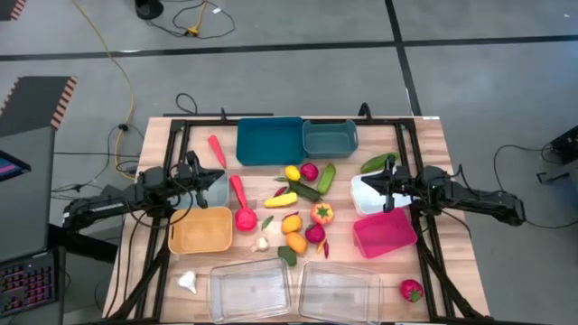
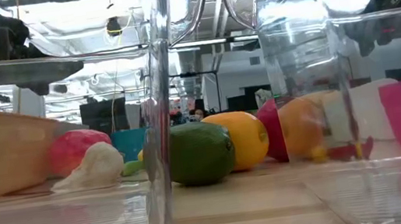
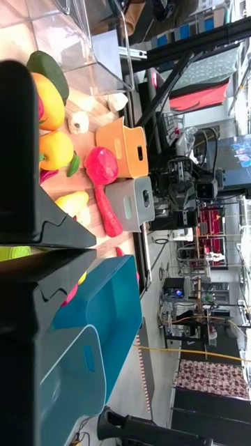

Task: Sort produce into baskets
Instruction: Put the red chili pepper into the gray bin

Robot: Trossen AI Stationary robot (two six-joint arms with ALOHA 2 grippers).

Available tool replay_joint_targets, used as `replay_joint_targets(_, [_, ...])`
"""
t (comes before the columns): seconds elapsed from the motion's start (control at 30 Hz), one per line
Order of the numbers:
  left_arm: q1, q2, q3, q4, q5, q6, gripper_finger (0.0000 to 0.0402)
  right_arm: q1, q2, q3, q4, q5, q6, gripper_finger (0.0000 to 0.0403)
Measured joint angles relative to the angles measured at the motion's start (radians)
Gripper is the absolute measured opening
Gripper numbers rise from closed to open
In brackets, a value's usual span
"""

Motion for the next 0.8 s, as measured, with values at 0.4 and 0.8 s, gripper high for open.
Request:
replay_joint_targets(0.4, [0.0, 0.0, 0.0, 0.001, -0.012, -0.014, 0.0, 0.0, 0.0, 0.0, 0.0, 0.0, 0.0, 0.0044])
replay_joint_targets(0.8, [0.0, 0.0, 0.013, -0.019, -0.162, -0.179, 0.0111, 0.0, 0.0, 0.0, 0.0, 0.0, 0.0, 0.0044])
